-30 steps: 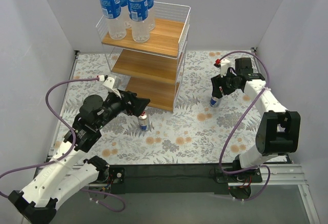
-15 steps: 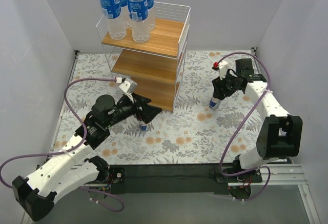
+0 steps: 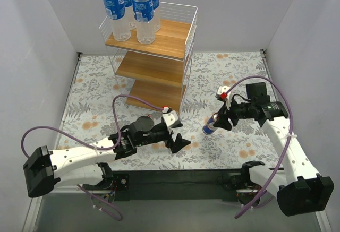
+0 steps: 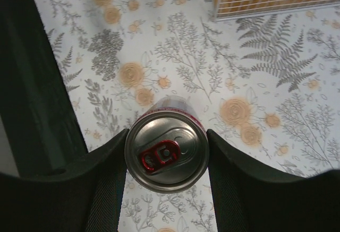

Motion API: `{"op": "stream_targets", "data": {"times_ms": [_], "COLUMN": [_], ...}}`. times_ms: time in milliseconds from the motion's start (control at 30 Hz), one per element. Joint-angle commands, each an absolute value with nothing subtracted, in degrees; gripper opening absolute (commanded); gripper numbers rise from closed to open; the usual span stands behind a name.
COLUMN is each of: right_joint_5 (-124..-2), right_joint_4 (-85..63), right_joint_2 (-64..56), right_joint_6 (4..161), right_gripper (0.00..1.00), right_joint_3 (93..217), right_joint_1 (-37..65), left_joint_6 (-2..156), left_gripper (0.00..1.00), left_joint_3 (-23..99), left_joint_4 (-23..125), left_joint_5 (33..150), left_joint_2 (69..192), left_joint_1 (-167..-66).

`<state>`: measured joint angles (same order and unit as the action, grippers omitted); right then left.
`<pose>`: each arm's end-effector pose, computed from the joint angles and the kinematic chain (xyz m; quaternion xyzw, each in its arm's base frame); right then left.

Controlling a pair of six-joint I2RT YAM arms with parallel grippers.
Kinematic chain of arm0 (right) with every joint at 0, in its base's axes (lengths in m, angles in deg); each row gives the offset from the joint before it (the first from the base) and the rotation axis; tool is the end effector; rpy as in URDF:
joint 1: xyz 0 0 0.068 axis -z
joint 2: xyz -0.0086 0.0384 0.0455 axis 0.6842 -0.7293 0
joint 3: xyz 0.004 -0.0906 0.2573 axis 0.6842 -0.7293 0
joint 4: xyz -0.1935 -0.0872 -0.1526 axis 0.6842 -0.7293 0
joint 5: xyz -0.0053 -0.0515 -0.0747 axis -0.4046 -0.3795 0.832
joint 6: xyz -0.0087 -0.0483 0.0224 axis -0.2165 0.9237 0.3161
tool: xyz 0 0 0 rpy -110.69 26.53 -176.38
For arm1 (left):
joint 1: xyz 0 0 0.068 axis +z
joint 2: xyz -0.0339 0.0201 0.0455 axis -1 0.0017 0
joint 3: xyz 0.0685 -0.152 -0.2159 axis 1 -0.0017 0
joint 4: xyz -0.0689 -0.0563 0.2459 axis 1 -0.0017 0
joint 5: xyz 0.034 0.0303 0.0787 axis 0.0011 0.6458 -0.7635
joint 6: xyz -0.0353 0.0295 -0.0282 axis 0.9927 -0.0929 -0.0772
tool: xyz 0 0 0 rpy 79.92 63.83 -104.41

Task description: Place and organize the beverage onto the shelf

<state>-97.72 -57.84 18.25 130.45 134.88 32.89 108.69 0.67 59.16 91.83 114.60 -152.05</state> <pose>0.1870 0.0584 0.3068 -0.4897 0.7395 0.2465 0.3906 0.1075 -0.2150 0.2658 0.1779 0.7697 -0.5206 0.3239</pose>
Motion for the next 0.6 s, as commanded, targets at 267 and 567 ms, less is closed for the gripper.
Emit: {"op": "stream_targets", "data": {"times_ms": [267, 567], "right_joint_5": [-106.68, -109.05], "right_joint_4": [-58.39, -57.33], "right_joint_2": [23.9, 23.2], "right_joint_6": [124.53, 120.75], "right_gripper": [0.01, 0.01], "right_joint_3": [134.57, 135.09], "right_joint_1": [27.53, 26.74], "left_joint_6": [98.62, 95.98], "left_gripper": [0.83, 0.84], "left_joint_3": [3.85, 7.63], "left_joint_4": [71.17, 73.37], "left_joint_5": [85.26, 81.12], "left_joint_2": [123.78, 129.57], "left_joint_1": [-157.4, -160.65]}}
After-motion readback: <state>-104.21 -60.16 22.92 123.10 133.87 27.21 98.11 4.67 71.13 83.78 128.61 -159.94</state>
